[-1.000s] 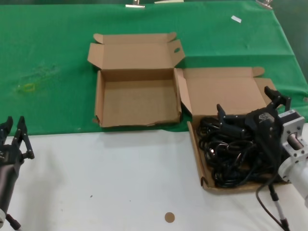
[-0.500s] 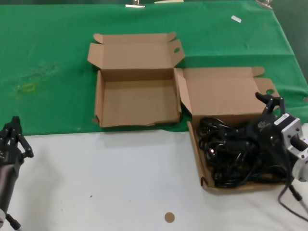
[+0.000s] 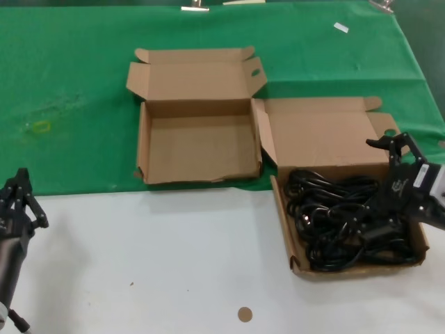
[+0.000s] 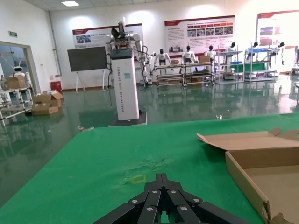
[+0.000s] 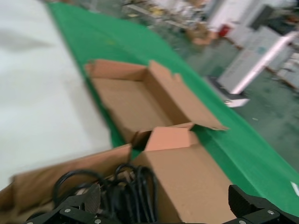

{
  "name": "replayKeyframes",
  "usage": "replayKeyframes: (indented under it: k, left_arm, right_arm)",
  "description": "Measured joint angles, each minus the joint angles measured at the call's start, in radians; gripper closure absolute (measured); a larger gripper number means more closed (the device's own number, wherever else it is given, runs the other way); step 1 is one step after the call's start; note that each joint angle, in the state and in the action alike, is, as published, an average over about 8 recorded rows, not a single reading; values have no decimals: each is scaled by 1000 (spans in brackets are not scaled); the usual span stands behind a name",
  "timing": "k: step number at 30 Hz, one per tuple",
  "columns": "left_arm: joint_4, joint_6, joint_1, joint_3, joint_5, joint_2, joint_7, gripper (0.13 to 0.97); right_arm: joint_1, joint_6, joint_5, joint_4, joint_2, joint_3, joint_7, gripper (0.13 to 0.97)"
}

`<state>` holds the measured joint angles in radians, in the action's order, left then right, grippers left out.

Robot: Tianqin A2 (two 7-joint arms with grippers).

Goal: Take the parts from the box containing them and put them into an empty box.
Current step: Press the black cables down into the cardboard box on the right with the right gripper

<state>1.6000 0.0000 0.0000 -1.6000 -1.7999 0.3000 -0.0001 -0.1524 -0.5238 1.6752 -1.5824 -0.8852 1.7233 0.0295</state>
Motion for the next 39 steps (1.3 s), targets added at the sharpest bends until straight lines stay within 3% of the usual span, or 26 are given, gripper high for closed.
replayKeyframes:
  k: [8, 17, 31, 39]
  left_arm:
    - [0, 0, 0, 0, 0, 0, 0, 953]
    - [0, 0, 0, 0, 0, 0, 0, 953]
    - [0, 0, 0, 0, 0, 0, 0, 953]
    - [0, 0, 0, 0, 0, 0, 0, 953]
  right_arm:
    - [-94, -215, 20, 17, -118, 26, -98, 129]
    - [-232, -417, -8, 73, -177, 87, -174, 129]
    - [-437, -571, -134, 215, -114, 204, -233, 134]
    - [-498, -592, -184, 283, -53, 249, -252, 198]
